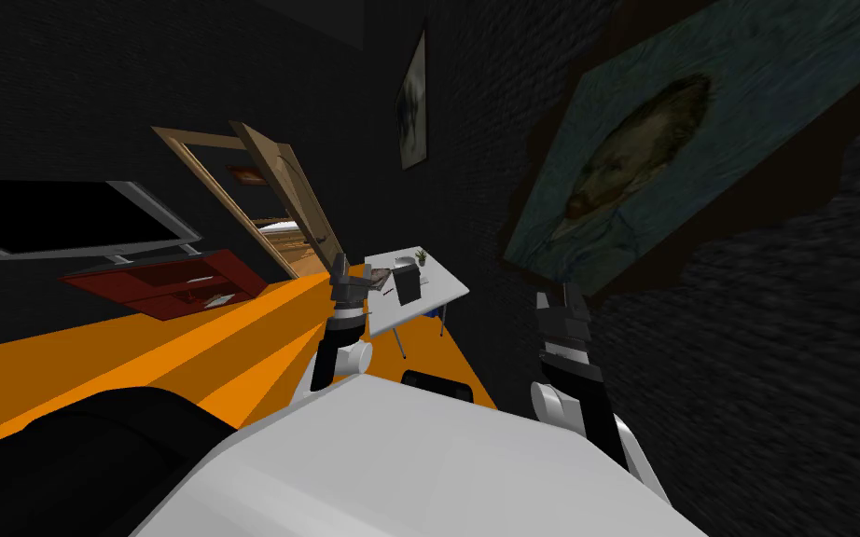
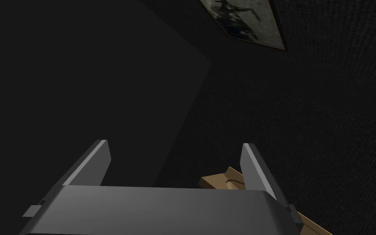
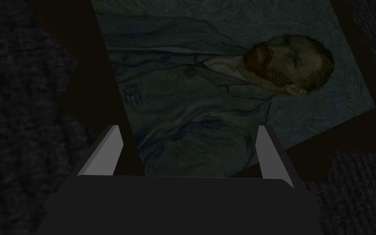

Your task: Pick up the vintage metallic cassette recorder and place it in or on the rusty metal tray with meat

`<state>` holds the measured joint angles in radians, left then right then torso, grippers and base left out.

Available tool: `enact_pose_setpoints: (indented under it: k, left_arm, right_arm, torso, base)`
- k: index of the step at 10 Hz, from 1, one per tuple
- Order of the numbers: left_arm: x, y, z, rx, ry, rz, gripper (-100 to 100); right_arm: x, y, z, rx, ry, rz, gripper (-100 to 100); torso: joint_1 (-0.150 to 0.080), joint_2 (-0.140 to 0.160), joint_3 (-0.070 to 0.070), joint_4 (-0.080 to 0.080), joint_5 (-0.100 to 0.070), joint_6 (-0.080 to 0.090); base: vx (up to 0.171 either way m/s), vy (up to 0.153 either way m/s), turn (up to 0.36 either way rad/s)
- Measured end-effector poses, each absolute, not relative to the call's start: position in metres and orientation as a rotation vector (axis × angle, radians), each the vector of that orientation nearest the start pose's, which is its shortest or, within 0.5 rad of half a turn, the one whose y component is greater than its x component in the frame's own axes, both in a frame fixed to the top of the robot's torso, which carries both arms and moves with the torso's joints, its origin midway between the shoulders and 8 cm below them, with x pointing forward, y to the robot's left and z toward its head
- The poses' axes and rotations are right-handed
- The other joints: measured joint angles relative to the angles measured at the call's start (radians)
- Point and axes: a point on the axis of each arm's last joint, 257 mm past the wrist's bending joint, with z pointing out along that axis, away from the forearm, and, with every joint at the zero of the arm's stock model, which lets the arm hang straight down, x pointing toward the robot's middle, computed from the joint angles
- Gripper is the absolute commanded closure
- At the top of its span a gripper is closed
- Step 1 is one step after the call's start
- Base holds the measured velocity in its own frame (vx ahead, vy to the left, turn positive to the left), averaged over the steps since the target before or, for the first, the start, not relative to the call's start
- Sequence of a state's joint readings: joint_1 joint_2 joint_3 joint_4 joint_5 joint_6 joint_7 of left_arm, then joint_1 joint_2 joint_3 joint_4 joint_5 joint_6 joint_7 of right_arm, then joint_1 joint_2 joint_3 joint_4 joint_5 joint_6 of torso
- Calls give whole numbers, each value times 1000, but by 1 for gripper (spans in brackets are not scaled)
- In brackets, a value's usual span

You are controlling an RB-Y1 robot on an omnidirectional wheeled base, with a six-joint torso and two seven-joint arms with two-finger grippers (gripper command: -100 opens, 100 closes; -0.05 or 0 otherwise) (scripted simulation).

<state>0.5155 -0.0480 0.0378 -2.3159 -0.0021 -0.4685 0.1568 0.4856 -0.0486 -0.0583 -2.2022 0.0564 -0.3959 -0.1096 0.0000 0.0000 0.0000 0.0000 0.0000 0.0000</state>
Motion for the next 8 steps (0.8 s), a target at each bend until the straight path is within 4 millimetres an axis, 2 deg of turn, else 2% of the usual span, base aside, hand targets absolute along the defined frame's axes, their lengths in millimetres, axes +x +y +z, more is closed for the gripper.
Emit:
enact_pose_setpoints:
  k: [5, 8]
  left_arm:
    - [355, 288, 14, -677, 692, -1370, -100]
    - [369, 290, -2, -655, 787, -1329, -100]
  right_arm:
    - [373, -298, -26, 769, 758, 1265, 0]
    - [373, -298, -26, 769, 758, 1265, 0]
  torso:
    - [3, 7, 4, 2, 1, 0]
    - [3, 11, 6, 2, 1, 0]
  base:
    - [-89, 31, -9]
    - [-163, 36, -16]
